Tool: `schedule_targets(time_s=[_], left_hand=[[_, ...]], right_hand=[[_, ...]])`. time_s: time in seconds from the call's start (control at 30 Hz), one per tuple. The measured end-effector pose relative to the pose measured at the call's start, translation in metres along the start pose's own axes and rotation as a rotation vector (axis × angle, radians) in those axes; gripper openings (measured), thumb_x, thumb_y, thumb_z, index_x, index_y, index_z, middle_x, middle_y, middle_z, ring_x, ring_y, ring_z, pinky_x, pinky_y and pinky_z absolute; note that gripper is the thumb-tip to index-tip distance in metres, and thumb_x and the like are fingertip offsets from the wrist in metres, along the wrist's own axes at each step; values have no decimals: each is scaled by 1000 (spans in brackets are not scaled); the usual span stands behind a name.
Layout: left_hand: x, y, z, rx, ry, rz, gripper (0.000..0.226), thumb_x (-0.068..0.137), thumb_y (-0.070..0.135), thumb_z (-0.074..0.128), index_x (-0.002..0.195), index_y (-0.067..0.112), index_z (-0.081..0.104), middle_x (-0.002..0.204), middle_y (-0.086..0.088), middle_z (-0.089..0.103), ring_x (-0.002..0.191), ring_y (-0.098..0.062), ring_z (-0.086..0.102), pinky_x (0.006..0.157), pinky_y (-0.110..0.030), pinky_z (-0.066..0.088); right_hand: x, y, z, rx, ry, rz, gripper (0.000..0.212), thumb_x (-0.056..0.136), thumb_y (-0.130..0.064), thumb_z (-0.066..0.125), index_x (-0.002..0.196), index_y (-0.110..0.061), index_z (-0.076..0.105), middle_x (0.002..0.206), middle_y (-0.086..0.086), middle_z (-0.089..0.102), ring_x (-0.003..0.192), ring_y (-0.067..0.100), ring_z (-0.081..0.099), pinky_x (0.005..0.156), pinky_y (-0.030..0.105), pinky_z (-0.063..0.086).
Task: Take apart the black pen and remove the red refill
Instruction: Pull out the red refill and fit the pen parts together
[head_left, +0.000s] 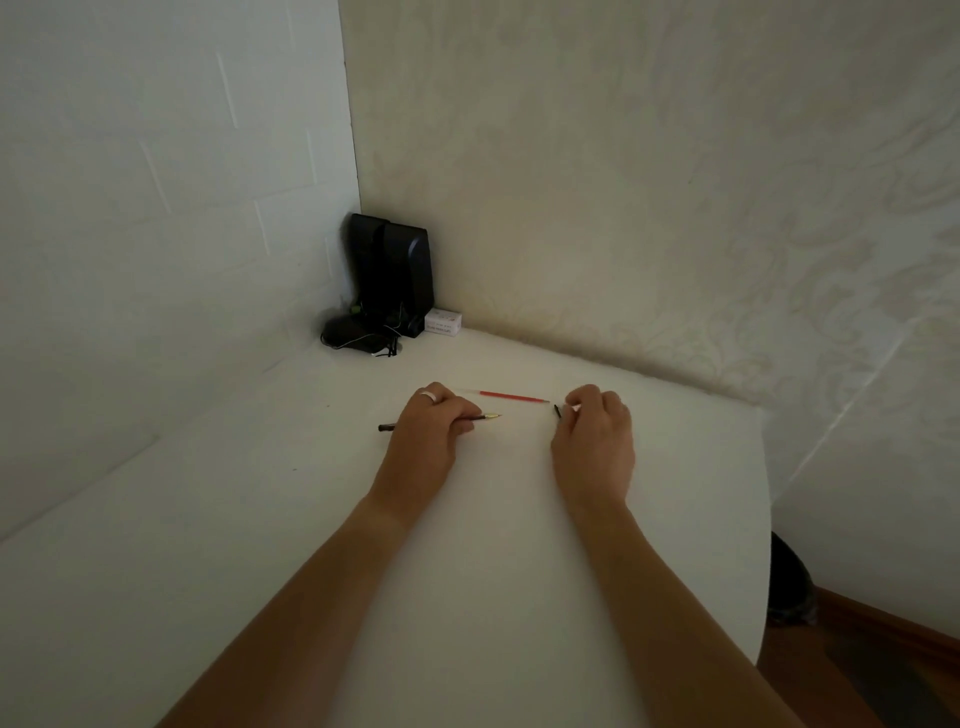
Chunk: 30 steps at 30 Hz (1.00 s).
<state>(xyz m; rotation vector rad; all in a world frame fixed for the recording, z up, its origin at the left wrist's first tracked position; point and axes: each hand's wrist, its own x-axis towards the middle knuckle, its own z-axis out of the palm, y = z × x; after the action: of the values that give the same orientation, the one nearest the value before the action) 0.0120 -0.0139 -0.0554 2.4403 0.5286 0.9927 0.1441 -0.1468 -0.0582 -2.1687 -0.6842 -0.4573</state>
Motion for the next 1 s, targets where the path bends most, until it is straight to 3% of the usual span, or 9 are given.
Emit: schedule_targets(time_s=[0.07, 0.17, 0.4, 0.53, 0.73, 1.0], left_hand=[[0, -1, 1, -1, -18, 0, 21, 91, 2, 58, 104, 10, 73, 98, -4, 60, 92, -13, 54, 82, -7, 34], [-1, -3, 3, -3, -26, -3, 23, 92, 1, 56, 105, 11, 72, 99, -3, 60, 94, -14, 53, 83, -16, 36], [-1, -5, 4, 1, -29, -2, 23, 91, 1, 57, 104, 11, 73, 98, -3, 60, 93, -14, 54, 84, -19, 39], [-1, -4, 4, -1, -19, -13, 22, 91, 2, 57, 104, 11, 73, 97, -3, 60, 93, -13, 53, 83, -15, 36], [-1, -4, 5, 6, -16, 8, 24, 90, 0, 58, 103, 12, 74, 95, -3, 60, 92, -13, 53, 83, -18, 38], [0, -6, 6, 6, -4, 0, 24, 91, -1, 56, 100, 13, 74, 94, -3, 59, 92, -14, 53, 82, -19, 38]], right_hand=[[1, 3, 3, -93, -38, 71, 17, 96, -14, 57, 110, -8, 63, 109, 10, 60, 105, 28, 54, 77, 38, 49], [2, 4, 8, -191, -99, 83, 23, 97, -21, 56, 108, -4, 67, 112, 12, 60, 107, 30, 53, 82, 40, 48], [-1, 2, 8, -186, -64, 69, 6, 94, -6, 57, 97, -7, 62, 102, 10, 58, 95, 27, 53, 69, 32, 41], [-4, -4, 3, -78, -81, -149, 10, 93, -6, 61, 101, -12, 64, 102, 7, 56, 95, 26, 53, 65, 40, 52], [-4, -8, 1, -2, -126, -340, 7, 93, -13, 65, 99, -15, 69, 96, 4, 57, 89, 22, 55, 59, 34, 50], [-4, -6, 1, 25, -117, -271, 10, 93, -11, 64, 98, -19, 66, 96, 1, 55, 86, 21, 57, 55, 31, 48]])
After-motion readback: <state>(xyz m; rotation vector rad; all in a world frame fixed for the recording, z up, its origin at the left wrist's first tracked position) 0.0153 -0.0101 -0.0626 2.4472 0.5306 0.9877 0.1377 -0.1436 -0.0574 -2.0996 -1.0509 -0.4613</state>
